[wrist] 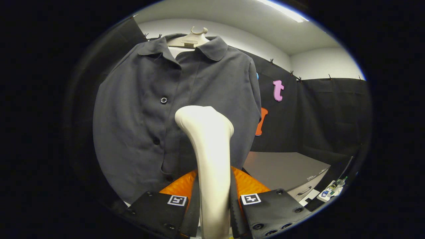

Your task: Iron the clothes twice with a garment steamer, once on the left side and once on the right side.

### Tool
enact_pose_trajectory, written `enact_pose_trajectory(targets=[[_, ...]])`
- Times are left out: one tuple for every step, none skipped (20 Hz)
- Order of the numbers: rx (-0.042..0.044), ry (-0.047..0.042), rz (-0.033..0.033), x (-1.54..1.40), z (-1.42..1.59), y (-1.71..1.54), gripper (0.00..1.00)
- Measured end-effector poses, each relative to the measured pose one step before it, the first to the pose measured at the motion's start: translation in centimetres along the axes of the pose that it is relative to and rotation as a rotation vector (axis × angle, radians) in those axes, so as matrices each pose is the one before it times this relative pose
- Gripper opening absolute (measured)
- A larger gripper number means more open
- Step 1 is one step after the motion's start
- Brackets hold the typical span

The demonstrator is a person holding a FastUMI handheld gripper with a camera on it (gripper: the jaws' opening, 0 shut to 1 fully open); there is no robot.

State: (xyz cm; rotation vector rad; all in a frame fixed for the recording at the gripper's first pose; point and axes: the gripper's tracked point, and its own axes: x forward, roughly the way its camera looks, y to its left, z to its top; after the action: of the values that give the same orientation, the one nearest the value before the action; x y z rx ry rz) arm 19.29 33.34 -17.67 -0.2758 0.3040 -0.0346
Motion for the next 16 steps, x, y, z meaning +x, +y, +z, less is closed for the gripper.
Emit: enact_pose_trajectory(targets=[[0.00063, 0.01502, 0.00219, -0.195, -0.723, 0.037, 0.45], [0.00372, 0.01534, 0.00160, -0.220, -0.801, -0.024, 0.45], [0.00576, 0.01425, 0.00067, -0.086, -0.887, 0.037, 0.46], [0.00371, 0.01231, 0.00115, 0.022, -0.731, 0.095, 0.46], [-0.00043, 0.01203, 0.00041, 0.009, -0.775, -0.034, 0.46], [-0.00123, 0.01229, 0.00098, 0.057, -0.707, 0.029, 0.45], [-0.00090, 0.01185, 0.00191, -0.033, -0.596, 0.108, 0.45], [-0.00121, 0.01205, 0.00042, 0.008, -0.800, 0.010, 0.45], [-0.00049, 0.01204, -0.00047, -0.064, -0.703, 0.003, 0.46], [-0.00093, 0.01179, 0.00114, -0.041, -0.671, 0.030, 0.46], [-0.00033, 0.01165, 0.00061, -0.013, -0.801, 0.055, 0.45], [-0.00388, 0.01481, 0.00185, -0.037, -0.907, -0.014, 0.45], [-0.00477, 0.01598, 0.00251, 0.055, -0.946, 0.215, 0.46], [-0.00286, 0.01453, 0.00302, 0.081, -0.920, 0.154, 0.46], [-0.00345, 0.01831, 0.00679, 0.148, -0.919, 0.222, 0.46], [-0.00036, 0.02045, 0.00845, 0.076, -1.119, 0.151, 0.46]])
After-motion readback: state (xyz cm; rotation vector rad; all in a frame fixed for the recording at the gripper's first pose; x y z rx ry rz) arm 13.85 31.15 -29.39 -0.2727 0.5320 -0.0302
